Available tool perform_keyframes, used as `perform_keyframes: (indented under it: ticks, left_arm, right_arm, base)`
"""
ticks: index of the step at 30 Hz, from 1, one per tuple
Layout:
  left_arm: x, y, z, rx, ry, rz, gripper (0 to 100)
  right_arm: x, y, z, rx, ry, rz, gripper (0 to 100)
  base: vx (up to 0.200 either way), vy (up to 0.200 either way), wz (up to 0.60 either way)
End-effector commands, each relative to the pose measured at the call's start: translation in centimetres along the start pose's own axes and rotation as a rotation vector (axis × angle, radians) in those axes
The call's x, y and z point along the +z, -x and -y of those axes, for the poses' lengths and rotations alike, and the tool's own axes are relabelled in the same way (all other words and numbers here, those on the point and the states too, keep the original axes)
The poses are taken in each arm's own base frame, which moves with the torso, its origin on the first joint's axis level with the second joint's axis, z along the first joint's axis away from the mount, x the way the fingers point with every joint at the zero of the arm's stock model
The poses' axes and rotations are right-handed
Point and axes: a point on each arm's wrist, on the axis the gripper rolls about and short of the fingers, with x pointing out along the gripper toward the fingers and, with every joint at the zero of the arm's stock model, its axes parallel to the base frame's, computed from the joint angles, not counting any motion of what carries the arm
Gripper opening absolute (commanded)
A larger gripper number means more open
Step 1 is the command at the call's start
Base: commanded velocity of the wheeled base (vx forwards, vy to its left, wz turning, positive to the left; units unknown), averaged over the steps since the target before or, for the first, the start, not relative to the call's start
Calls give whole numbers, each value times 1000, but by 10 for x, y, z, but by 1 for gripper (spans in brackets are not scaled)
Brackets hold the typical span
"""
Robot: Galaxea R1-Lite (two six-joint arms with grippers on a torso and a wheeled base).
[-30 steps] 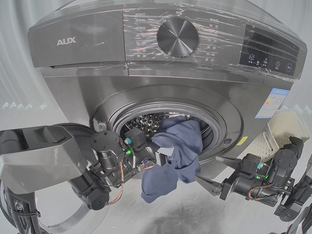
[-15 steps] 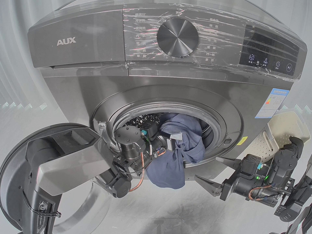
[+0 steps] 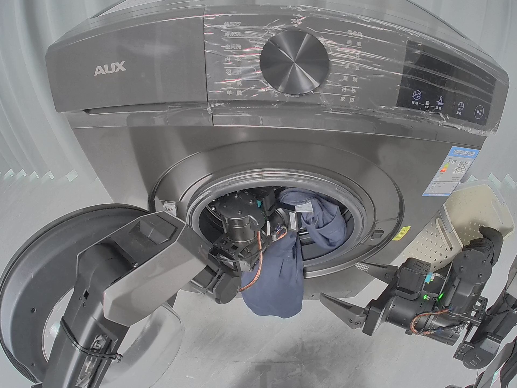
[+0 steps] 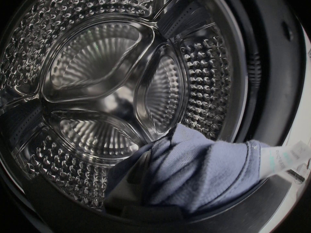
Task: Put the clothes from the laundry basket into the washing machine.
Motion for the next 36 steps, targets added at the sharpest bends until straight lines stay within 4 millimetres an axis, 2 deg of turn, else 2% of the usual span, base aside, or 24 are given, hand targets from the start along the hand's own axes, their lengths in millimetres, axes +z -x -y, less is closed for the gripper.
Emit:
perform_keyframes:
  ticks: [1, 9, 17, 18, 20, 25, 29, 36]
  left_arm:
    - [-26, -25, -10, 54, -5, -13, 0]
    - [-19, -56, -25, 187, -8, 32, 0]
    - [-18, -55, -33, 218, -9, 5, 0]
    - [-18, -55, -33, 219, -8, 2, 100]
    - [-17, -55, -34, 220, -8, 4, 100]
    - [1, -43, -31, 230, -6, -48, 100]
    - [14, -20, -27, 223, -21, -176, 100]
    - [7, 9, -16, 140, -32, -330, 100]
  right_arm:
    - [0, -1, -1, 4, 0, -1, 100]
    - [1, -1, -1, 5, 2, 5, 100]
    - [1, -1, -1, 5, 2, 5, 100]
    - [1, -1, -1, 5, 2, 5, 100]
    - [1, -2, -1, 5, 2, 6, 100]
    - [1, -2, -1, 5, 2, 8, 100]
    - [1, -2, -1, 5, 2, 8, 100]
    - [1, -2, -1, 5, 2, 8, 100]
  base:
    - [0, 0, 0]
    - [0, 0, 0]
    - [0, 0, 0]
    - [0, 0, 0]
    - [0, 0, 0]
    - [0, 0, 0]
    - [0, 0, 0]
    - [0, 0, 0]
